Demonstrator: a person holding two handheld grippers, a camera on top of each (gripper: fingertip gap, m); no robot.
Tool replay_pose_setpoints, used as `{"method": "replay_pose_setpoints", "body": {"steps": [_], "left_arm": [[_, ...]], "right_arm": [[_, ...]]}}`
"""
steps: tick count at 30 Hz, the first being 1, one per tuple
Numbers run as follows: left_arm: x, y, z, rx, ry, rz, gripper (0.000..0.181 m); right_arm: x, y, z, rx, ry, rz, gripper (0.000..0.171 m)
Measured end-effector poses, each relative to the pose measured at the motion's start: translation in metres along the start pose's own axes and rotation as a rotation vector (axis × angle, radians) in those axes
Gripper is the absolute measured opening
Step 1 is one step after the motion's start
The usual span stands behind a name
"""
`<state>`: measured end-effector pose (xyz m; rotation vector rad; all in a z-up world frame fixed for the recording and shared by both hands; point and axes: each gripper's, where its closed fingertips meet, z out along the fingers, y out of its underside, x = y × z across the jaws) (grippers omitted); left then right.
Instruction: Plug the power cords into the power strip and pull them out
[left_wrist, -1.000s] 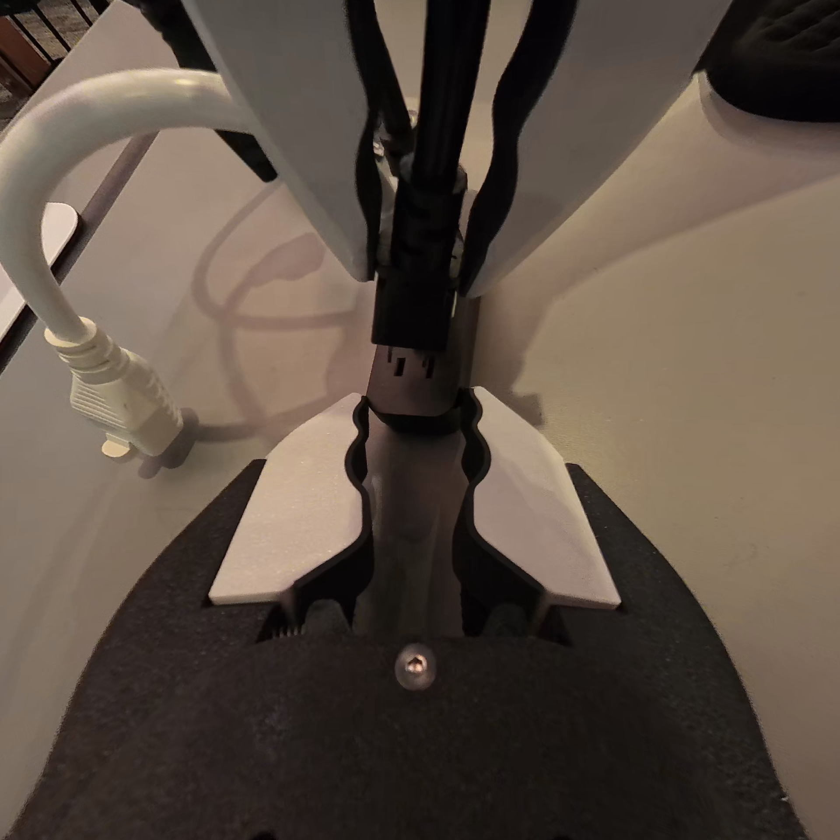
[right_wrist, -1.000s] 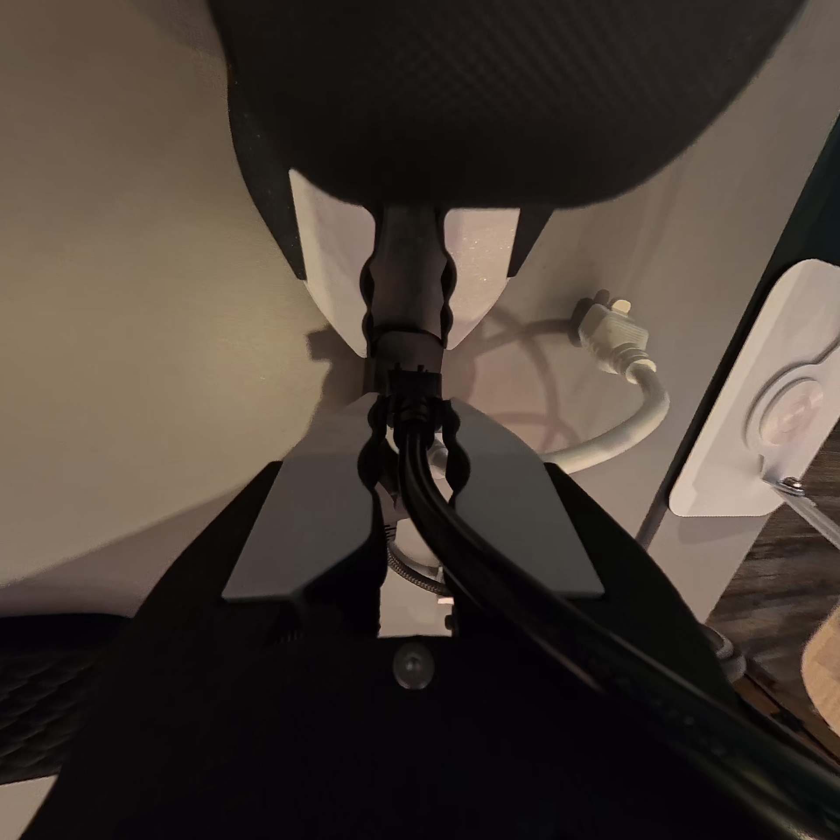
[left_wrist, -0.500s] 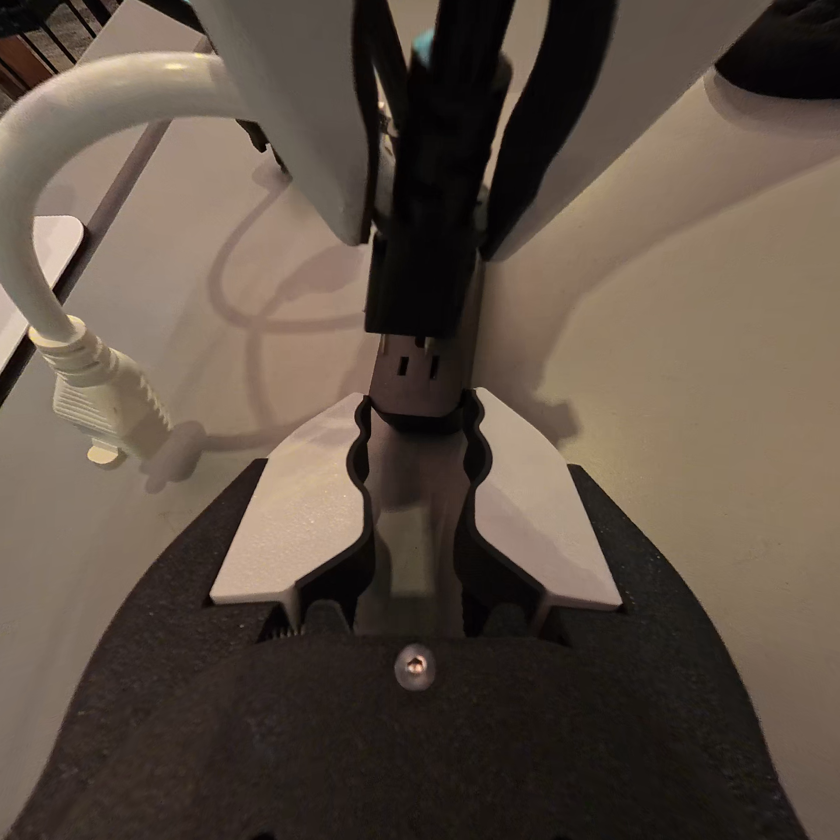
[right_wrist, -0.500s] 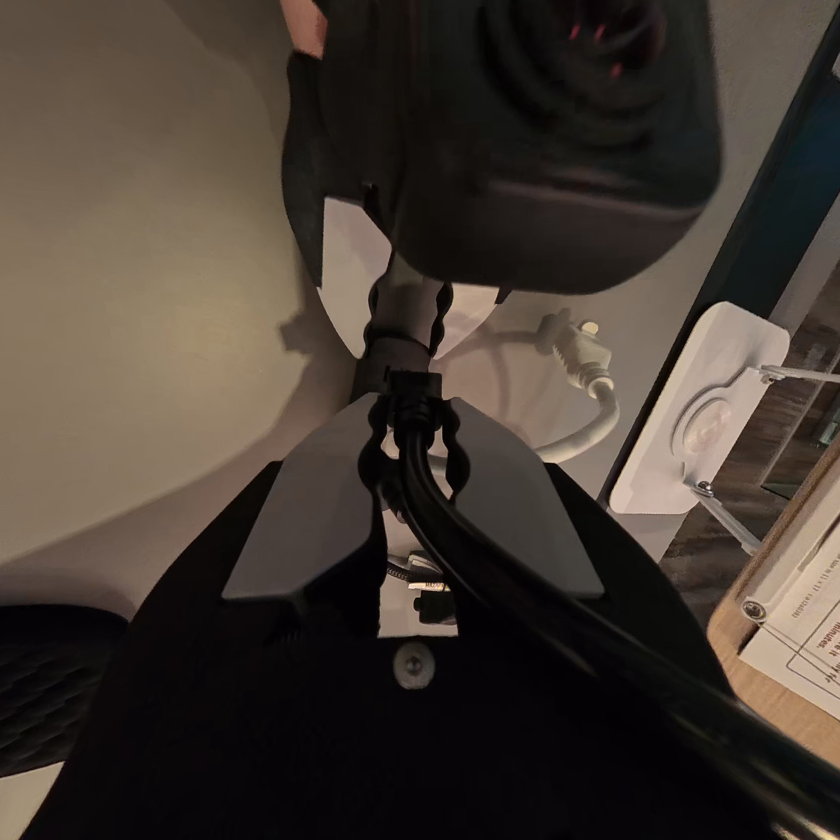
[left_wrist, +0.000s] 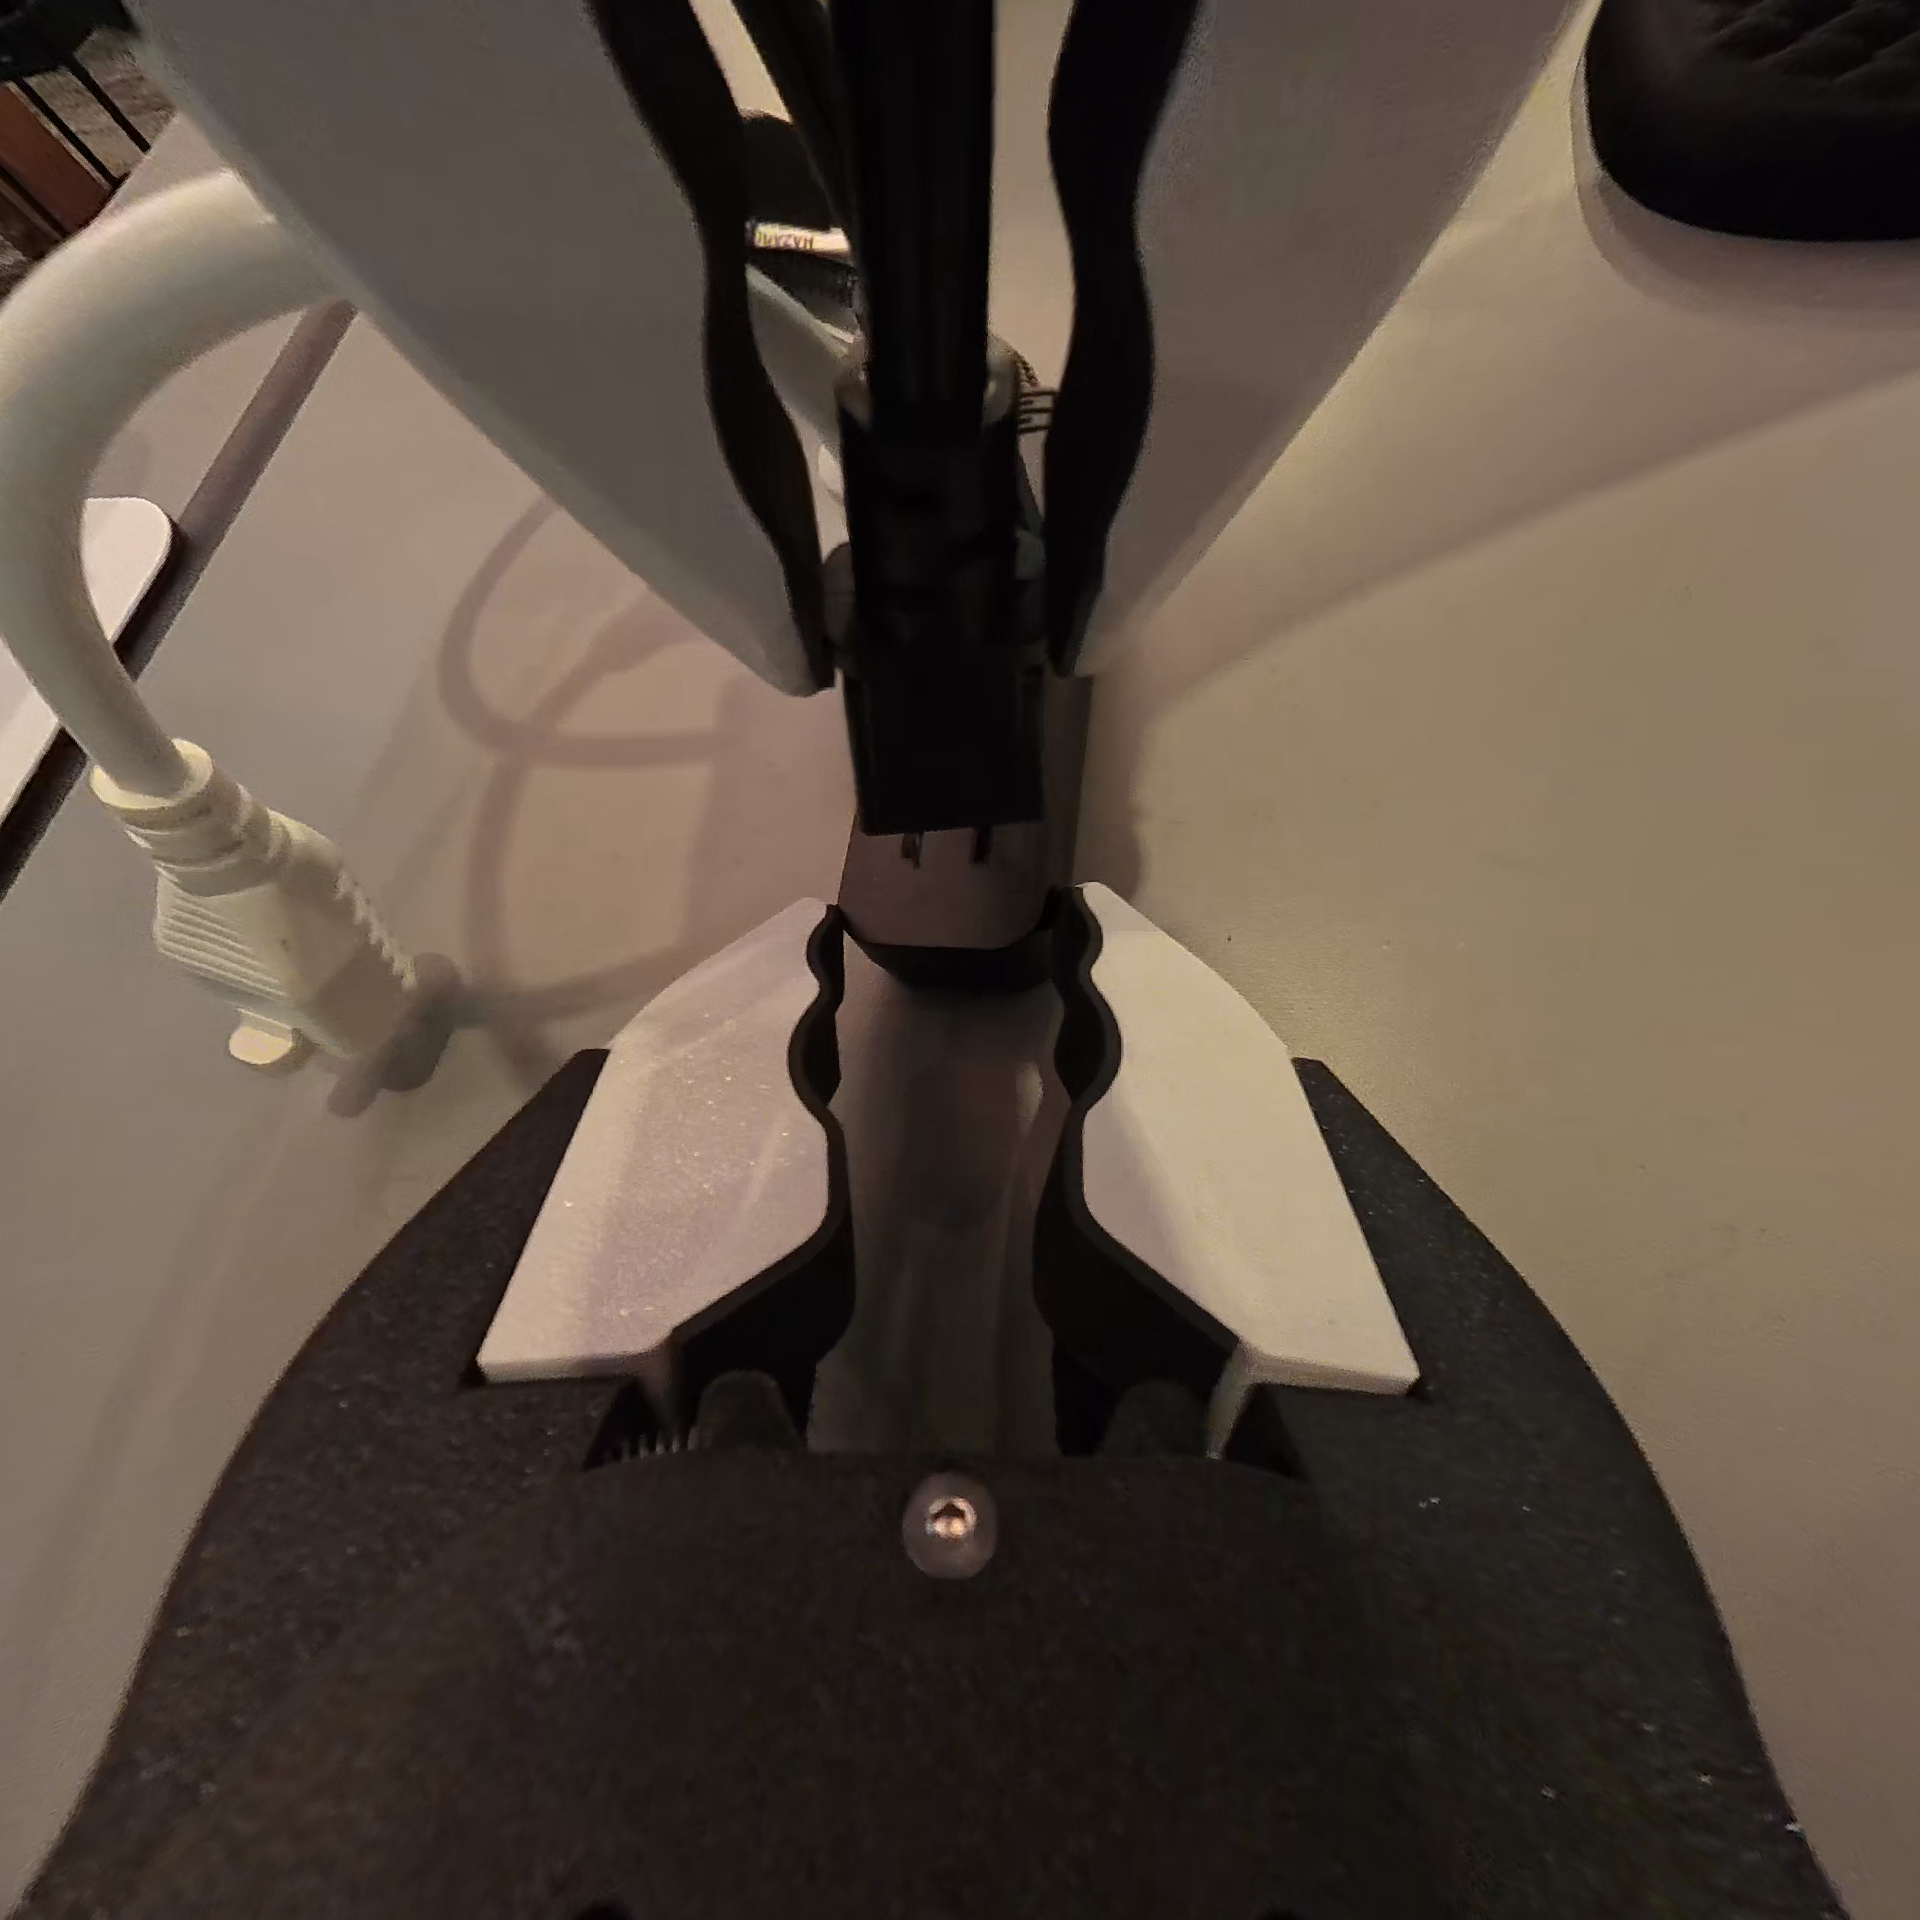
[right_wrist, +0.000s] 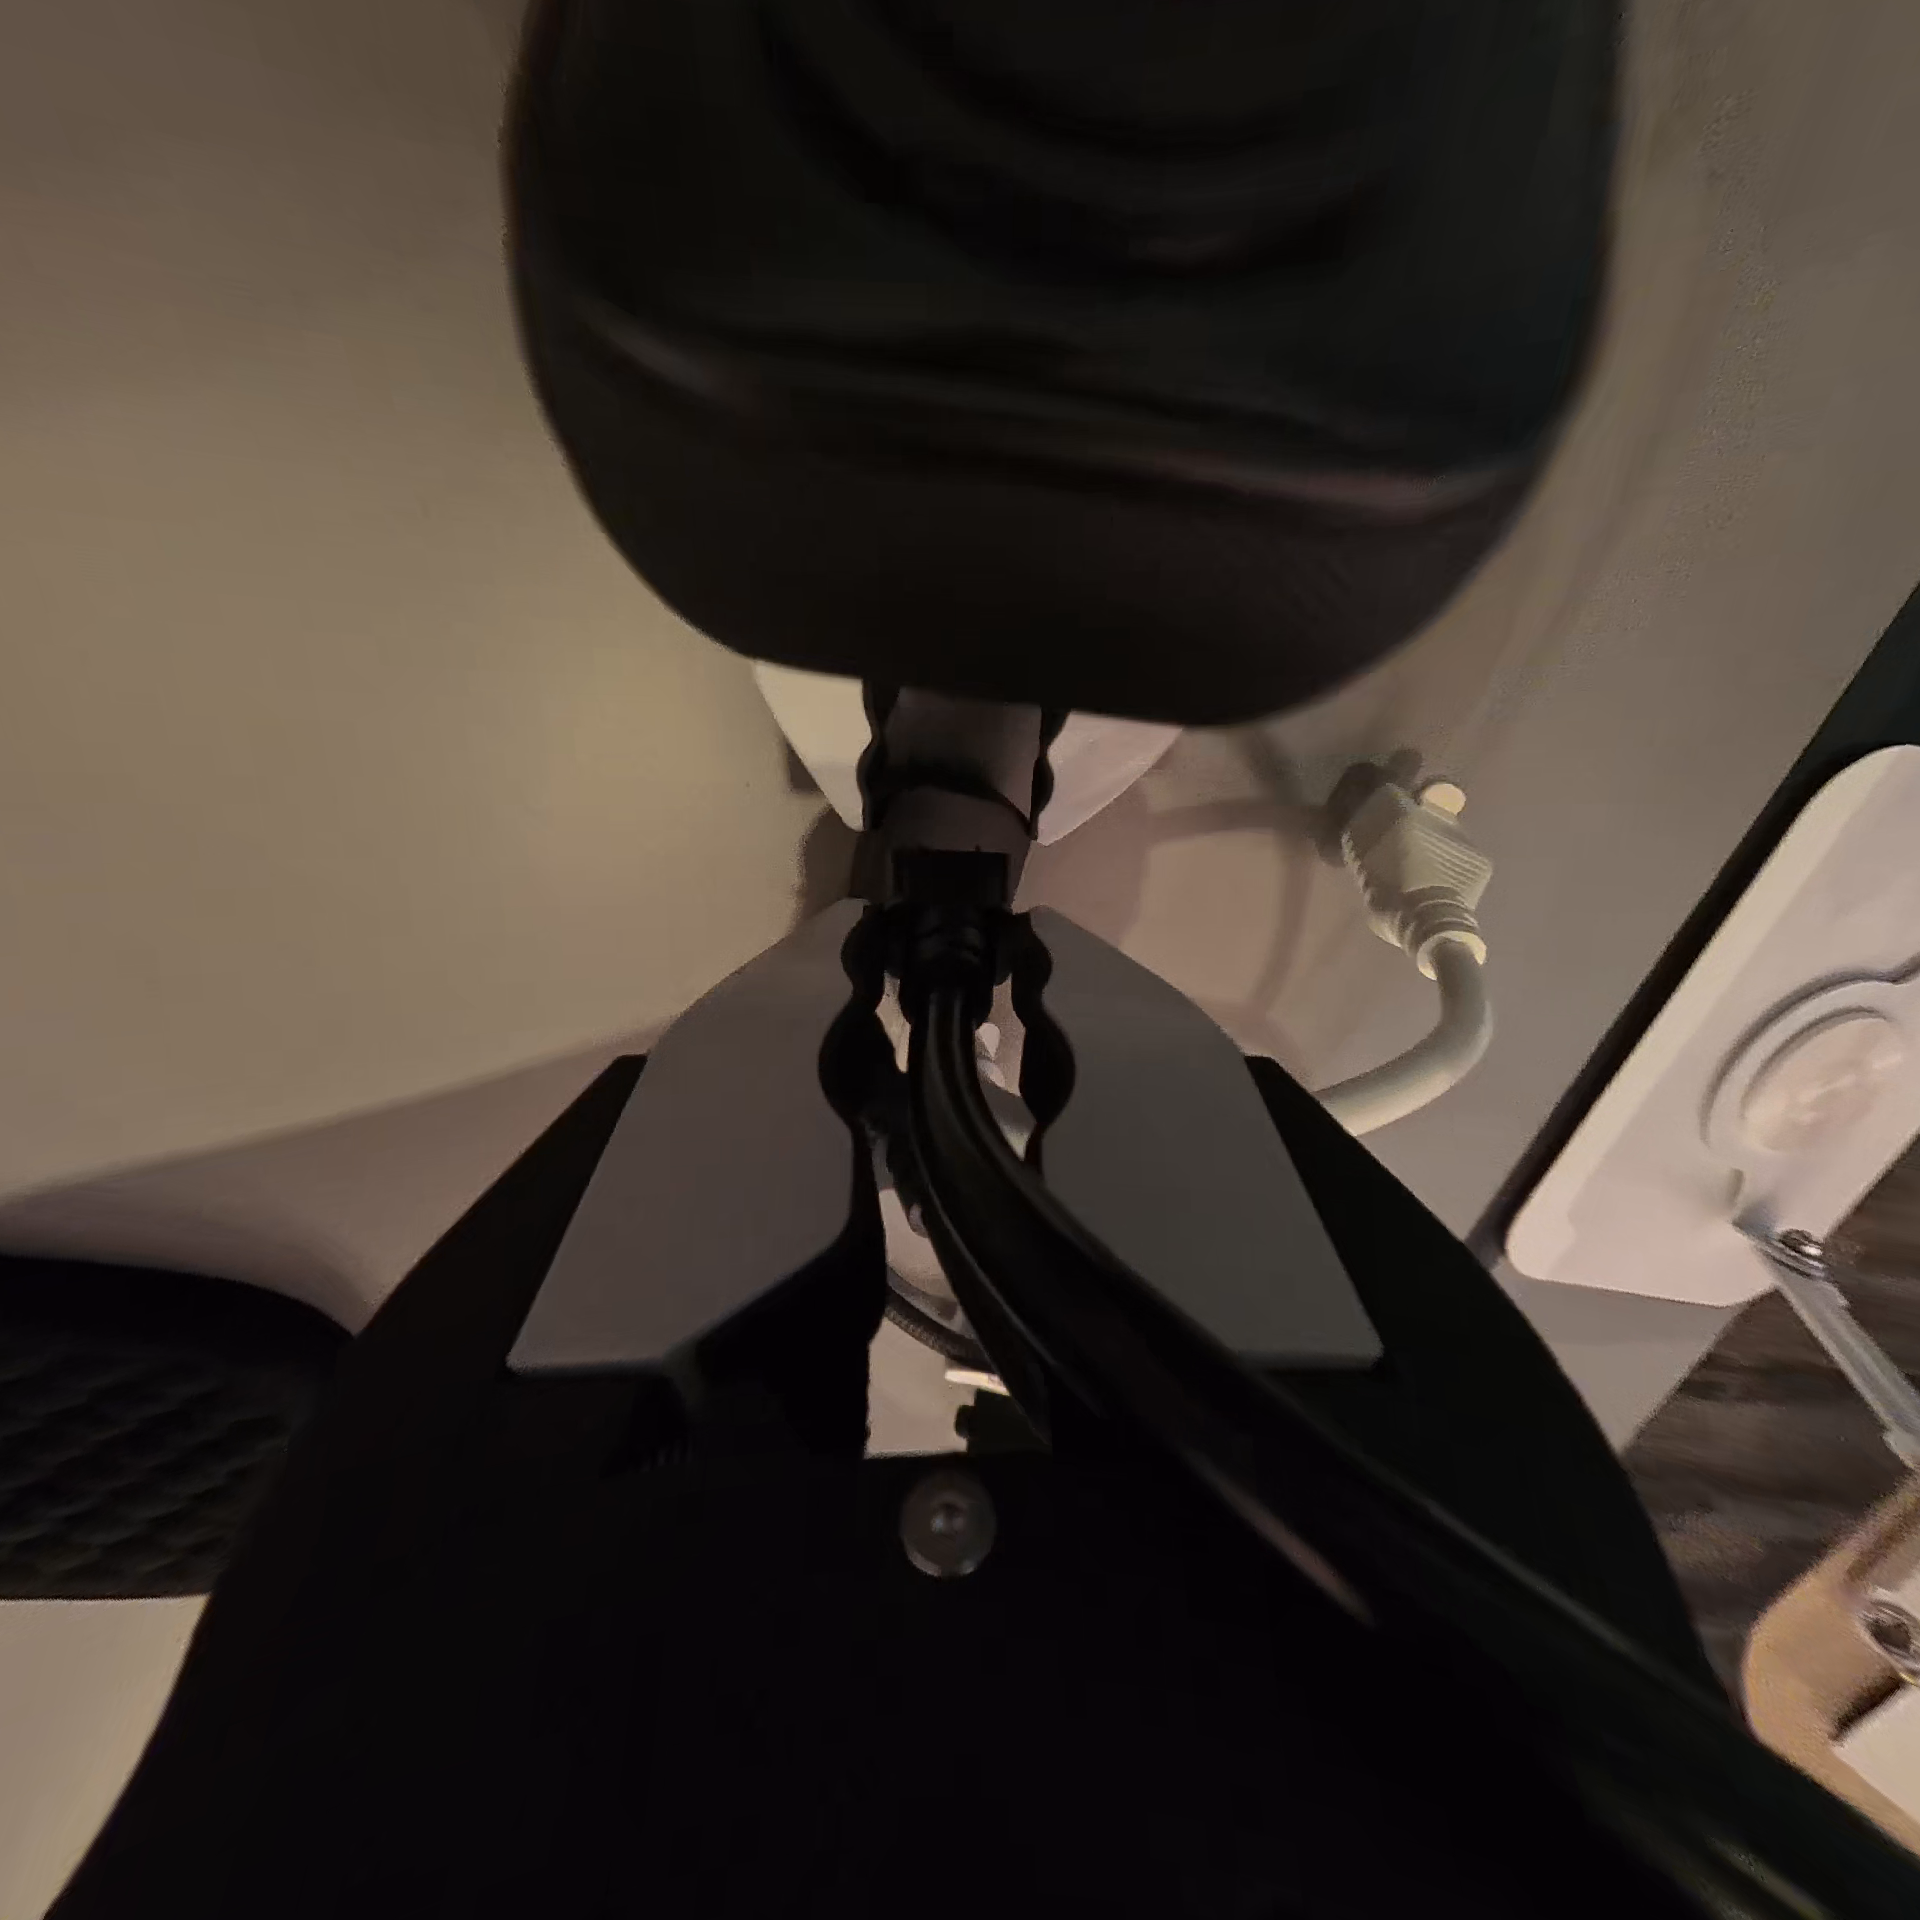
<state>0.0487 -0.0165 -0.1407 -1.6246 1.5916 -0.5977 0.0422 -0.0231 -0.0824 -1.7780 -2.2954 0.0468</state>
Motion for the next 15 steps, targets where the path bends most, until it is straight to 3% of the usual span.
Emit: {"method": "replay_pose_setpoints", "body": {"steps": [15], "left_arm": [[-0.0003, 0.0000, -0.0002, 0.001, 0.004, -0.009, 0.039]], "right_arm": [[-0.0068, 0.0068, 0.0059, 0.050, -0.001, 0.027, 0.024]]}}
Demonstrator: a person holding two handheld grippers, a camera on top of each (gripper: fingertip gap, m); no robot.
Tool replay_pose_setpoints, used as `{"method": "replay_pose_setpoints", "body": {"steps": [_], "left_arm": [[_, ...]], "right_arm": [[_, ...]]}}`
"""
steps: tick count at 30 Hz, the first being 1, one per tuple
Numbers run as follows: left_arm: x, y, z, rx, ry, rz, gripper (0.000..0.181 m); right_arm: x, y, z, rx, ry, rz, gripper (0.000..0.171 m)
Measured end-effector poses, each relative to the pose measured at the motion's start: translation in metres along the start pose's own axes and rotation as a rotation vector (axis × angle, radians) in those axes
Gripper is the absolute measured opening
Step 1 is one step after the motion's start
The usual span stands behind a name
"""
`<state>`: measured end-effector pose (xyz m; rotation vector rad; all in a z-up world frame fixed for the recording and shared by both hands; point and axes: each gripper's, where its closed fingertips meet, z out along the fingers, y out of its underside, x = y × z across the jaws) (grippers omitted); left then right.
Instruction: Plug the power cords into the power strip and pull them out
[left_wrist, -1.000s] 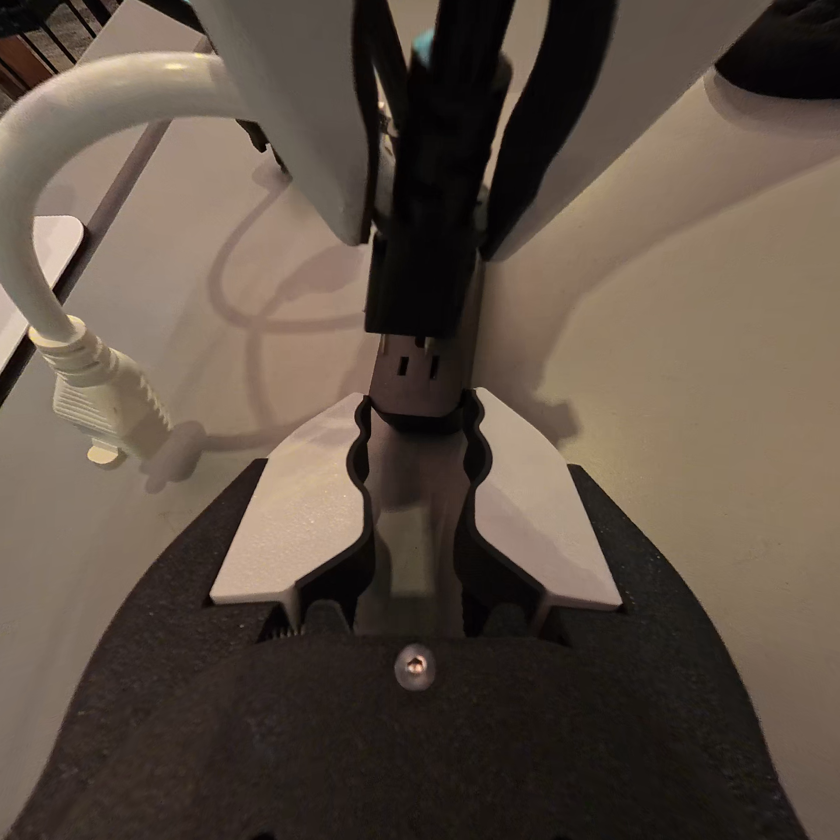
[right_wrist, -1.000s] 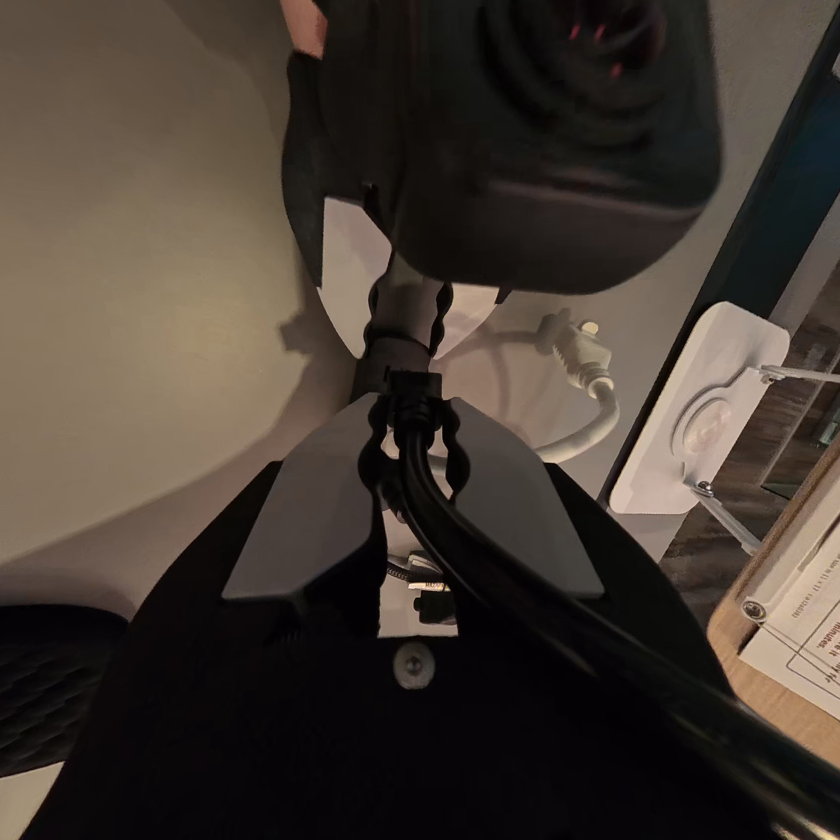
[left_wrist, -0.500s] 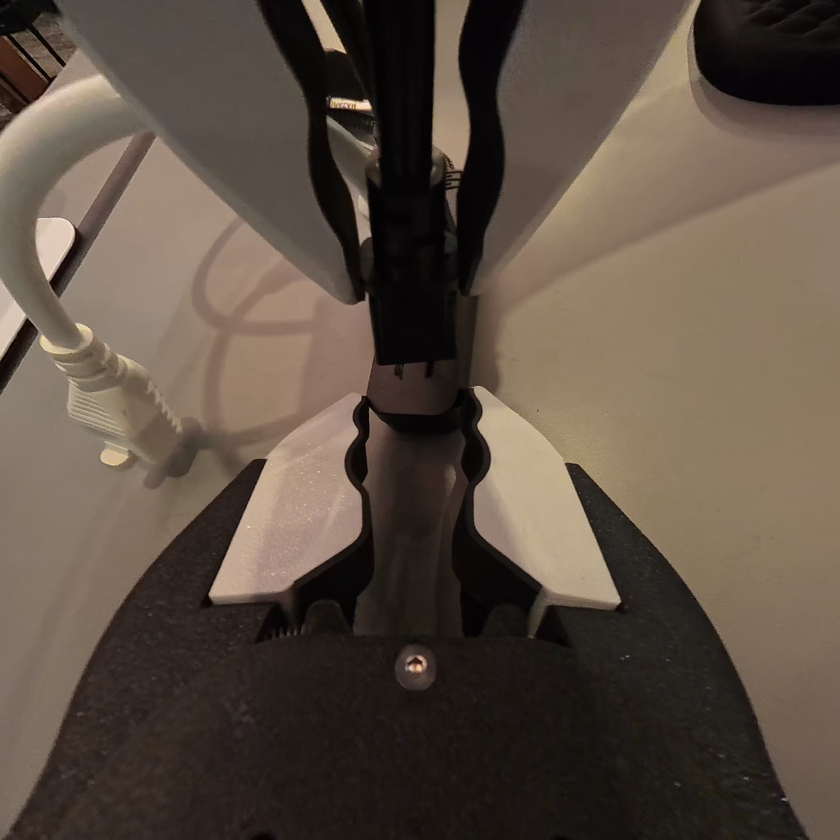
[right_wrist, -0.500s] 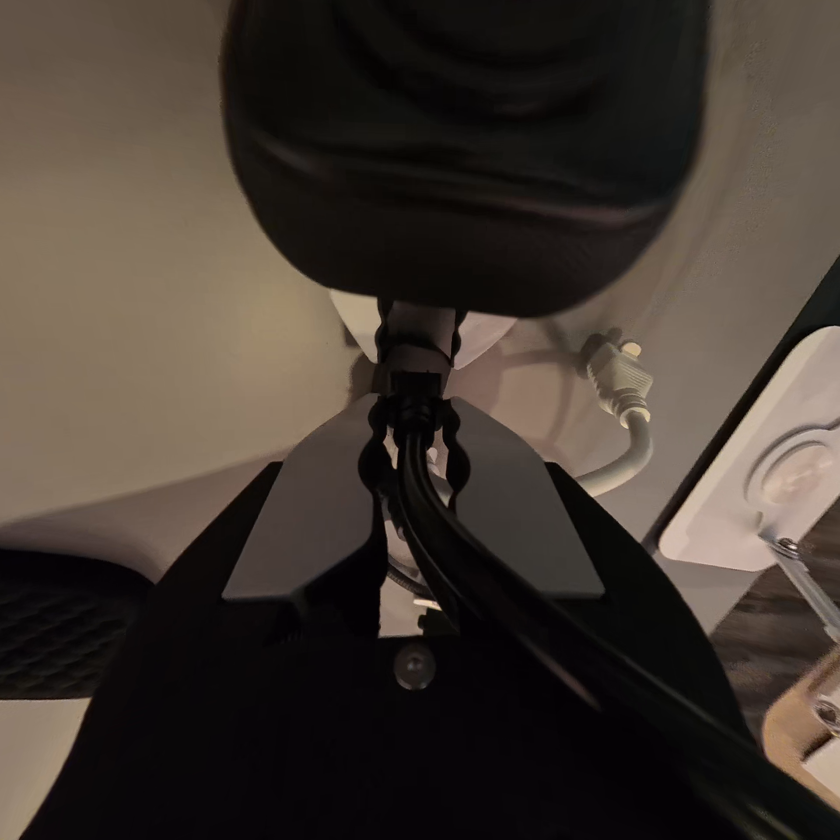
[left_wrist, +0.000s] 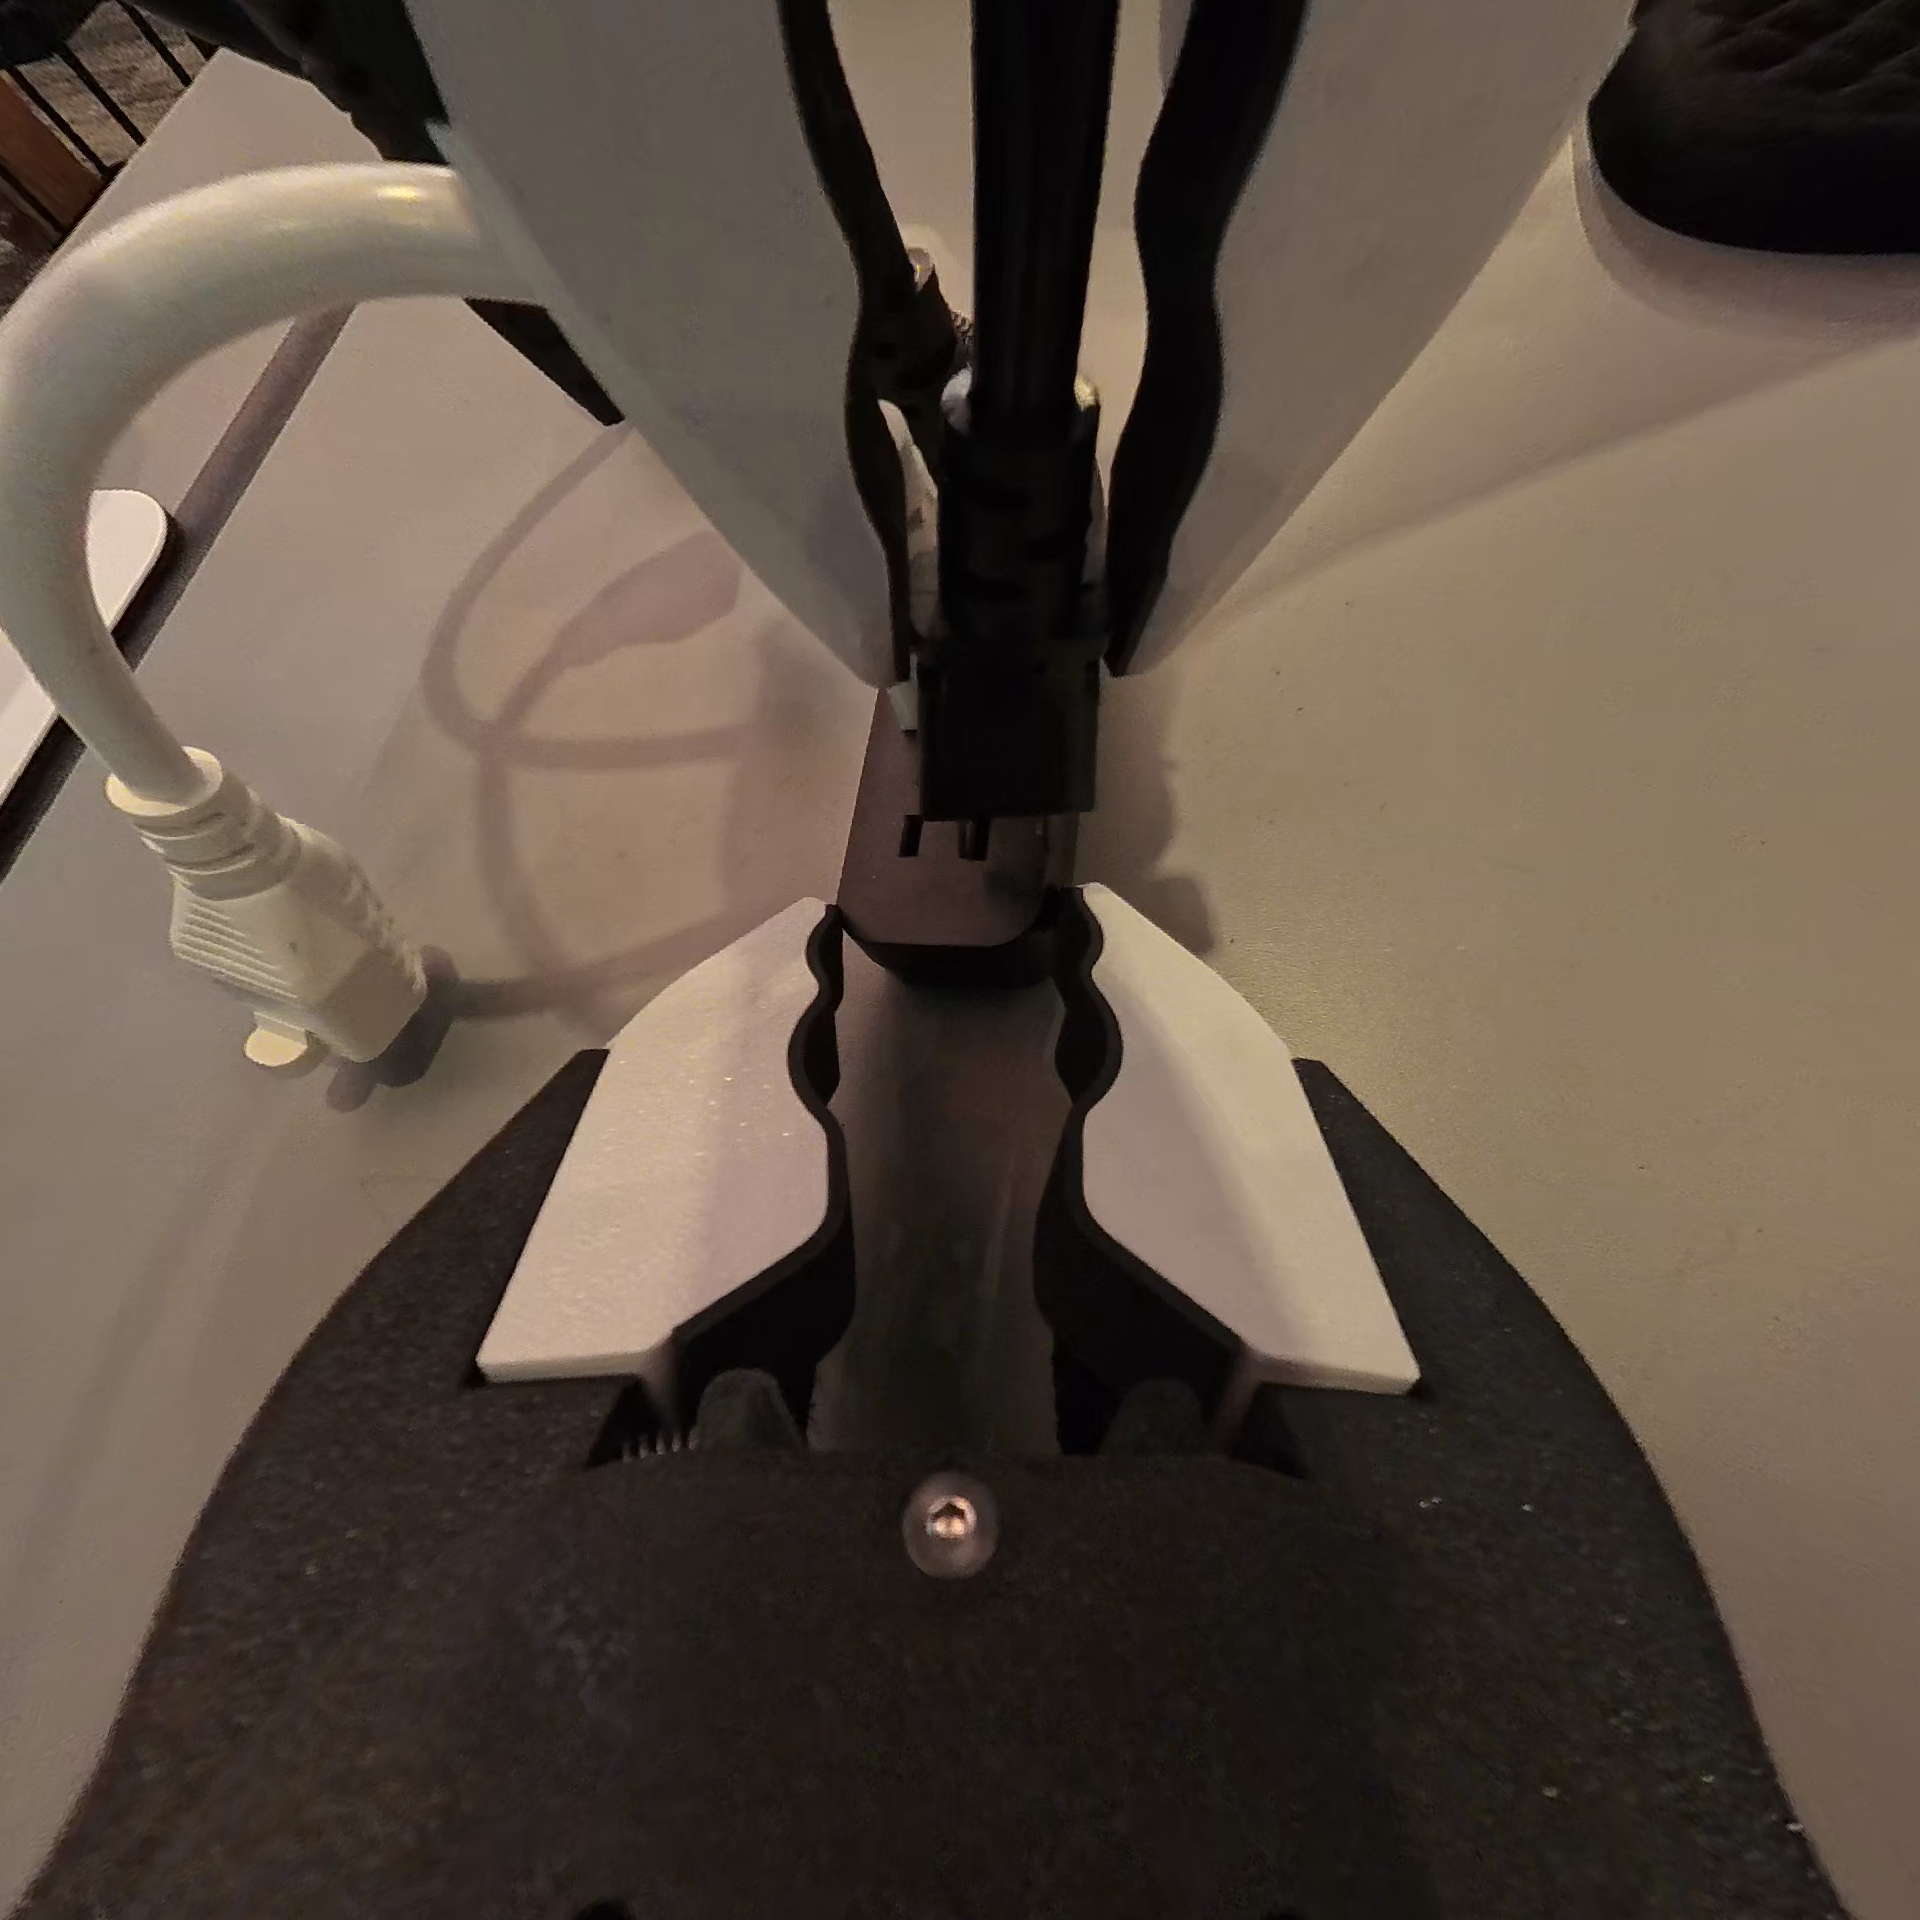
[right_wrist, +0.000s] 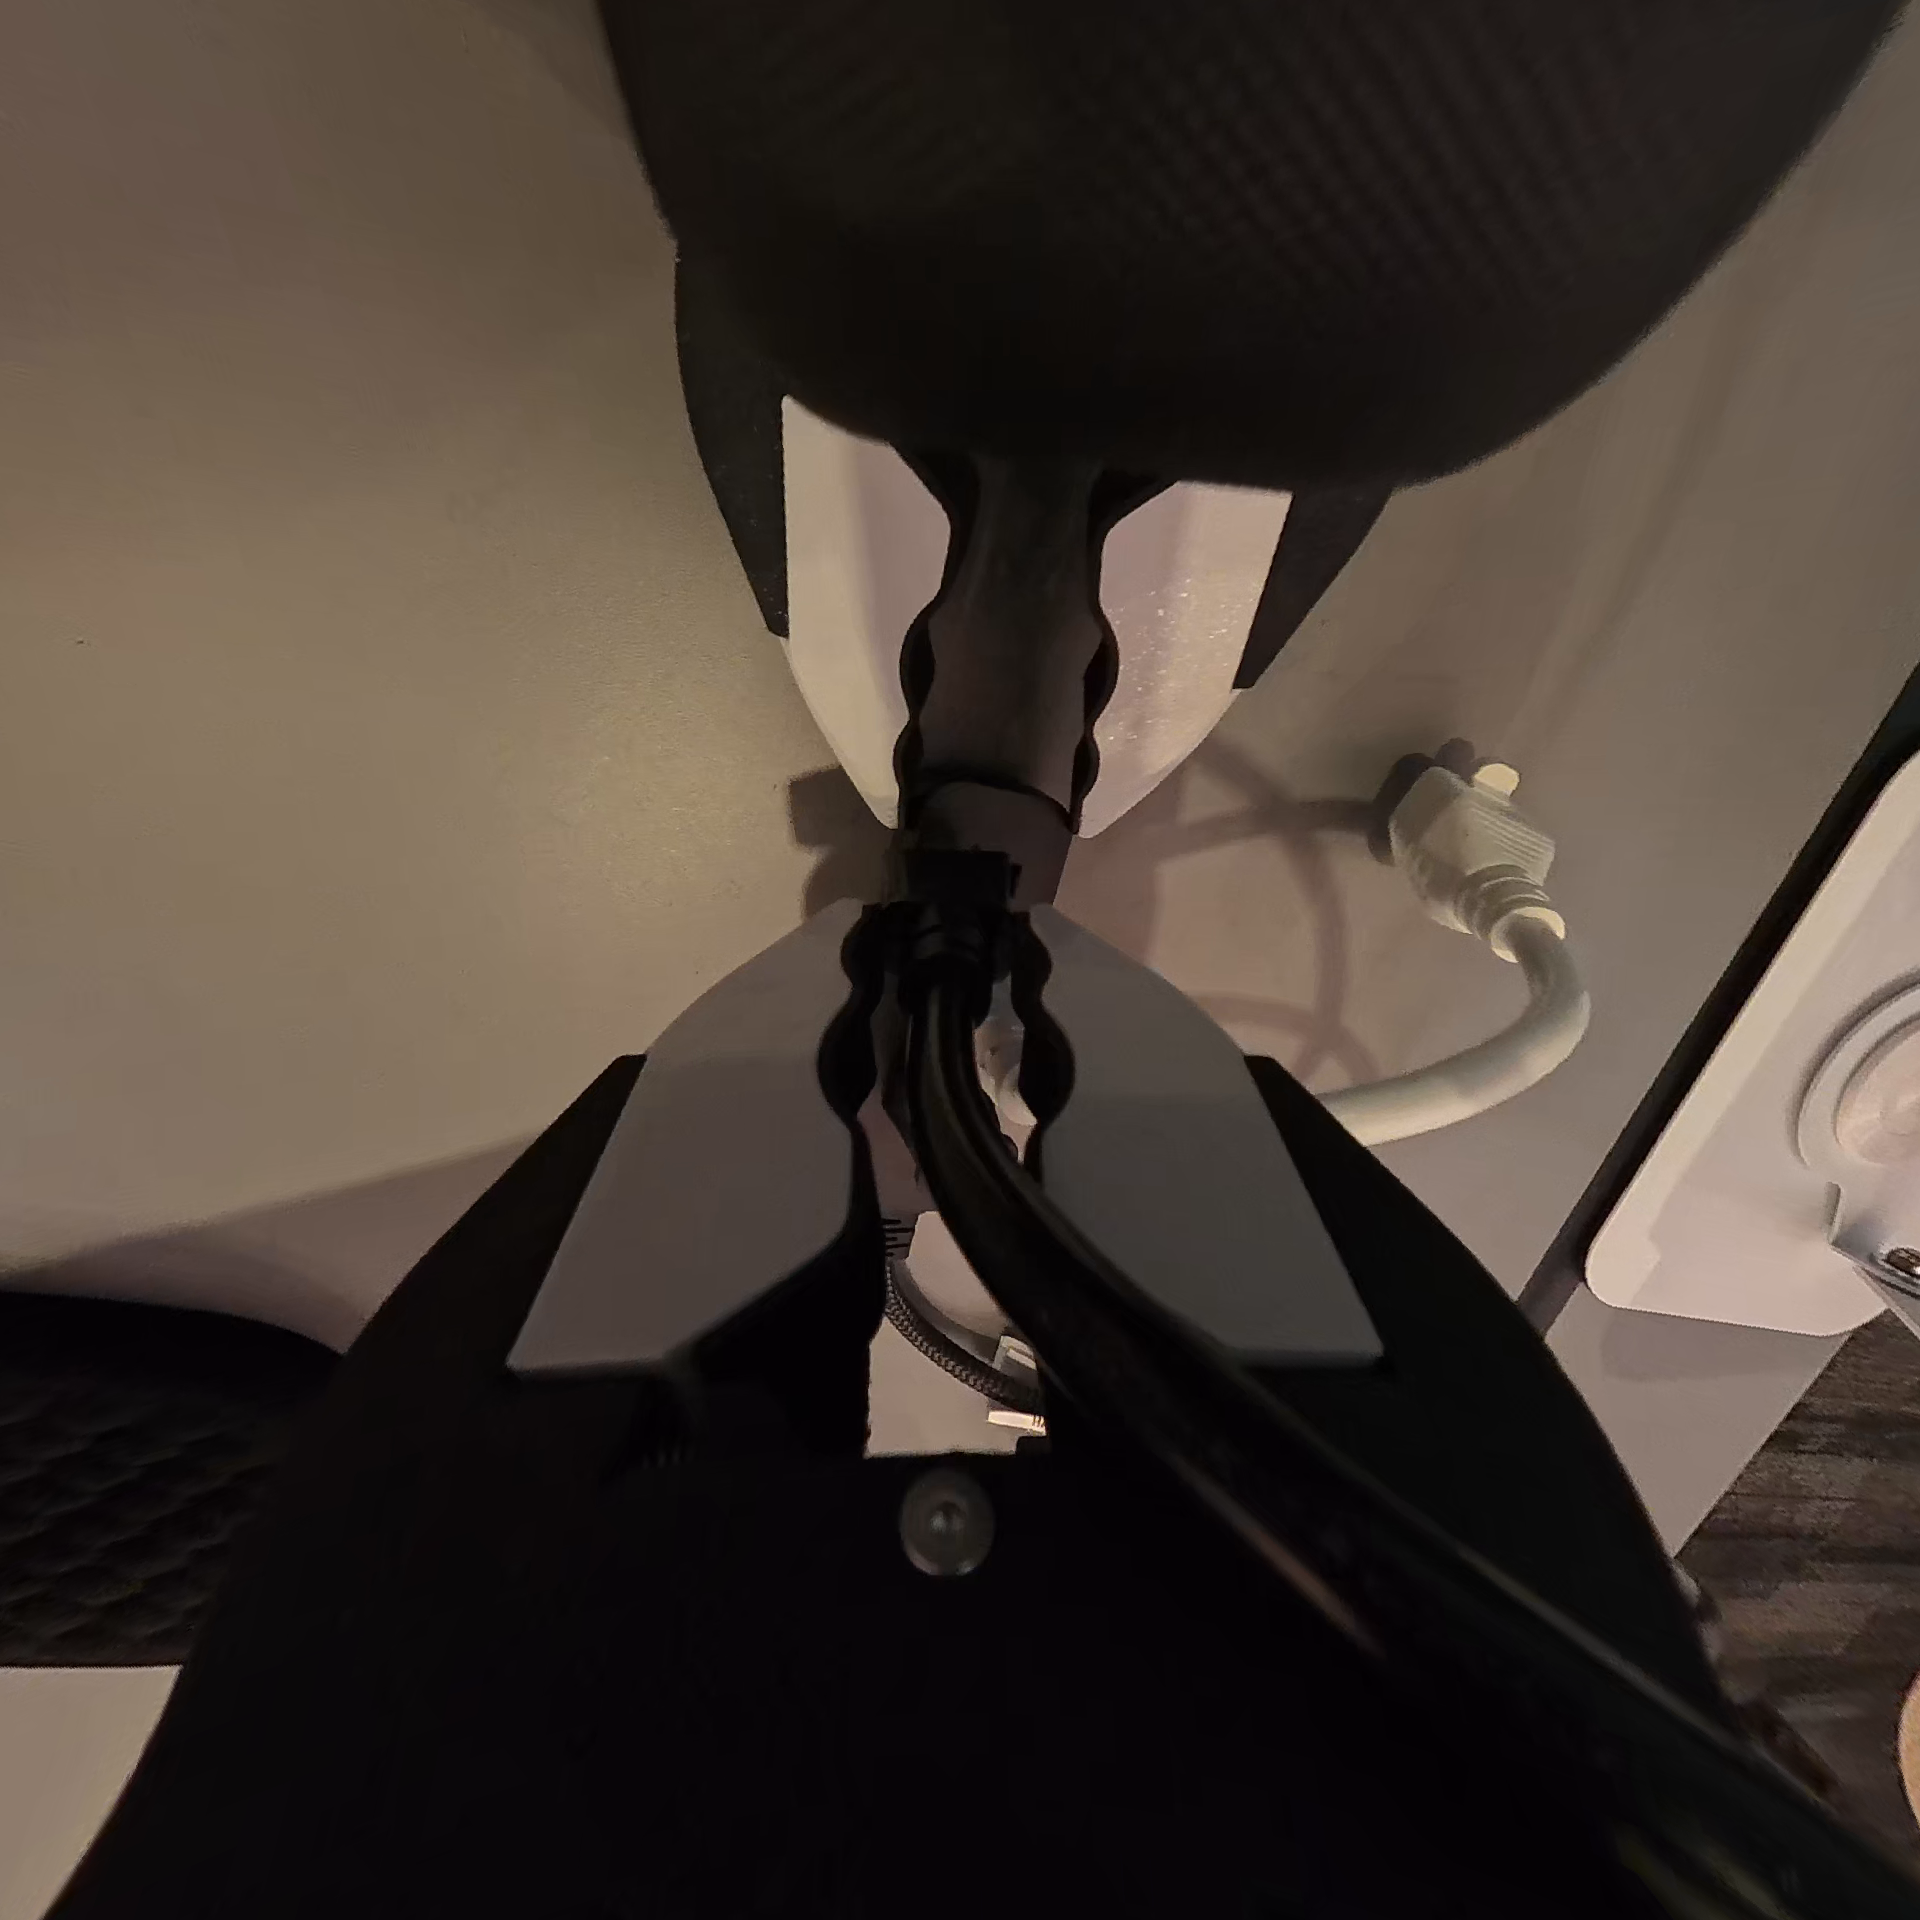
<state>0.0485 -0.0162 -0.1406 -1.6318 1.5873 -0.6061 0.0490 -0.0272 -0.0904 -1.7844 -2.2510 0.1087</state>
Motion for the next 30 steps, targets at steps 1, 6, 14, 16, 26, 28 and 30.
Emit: {"method": "replay_pose_setpoints", "body": {"steps": [1, 6, 14, 16, 26, 28, 30], "left_arm": [[0.0000, 0.0000, -0.0001, 0.000, -0.001, 0.001, 0.040], [0.0005, 0.0003, 0.0000, -0.002, -0.007, 0.012, 0.039], [0.0006, 0.0006, 0.0000, -0.003, -0.009, 0.029, 0.039], [0.0007, 0.0006, -0.0001, -0.003, -0.009, 0.030, 0.039], [0.0004, 0.0006, 0.0000, -0.001, -0.004, 0.047, 0.039], [0.0005, 0.0006, 0.0001, -0.001, -0.003, 0.048, 0.039], [0.0005, 0.0006, 0.0001, -0.001, -0.003, 0.048, 0.039]], "right_arm": [[0.0001, 0.0001, 0.0002, -0.002, 0.007, -0.001, 0.024], [-0.0001, 0.0009, 0.0007, -0.011, 0.047, -0.009, 0.024], [0.0000, 0.0044, 0.0007, -0.010, 0.094, -0.019, 0.024], [0.0000, 0.0054, 0.0009, -0.011, 0.108, -0.023, 0.024], [0.0014, 0.0063, 0.0026, 0.004, 0.160, -0.018, 0.024], [0.0007, 0.0065, 0.0033, 0.000, 0.167, -0.016, 0.024], [0.0003, 0.0067, 0.0034, 0.000, 0.171, -0.017, 0.024]]}}
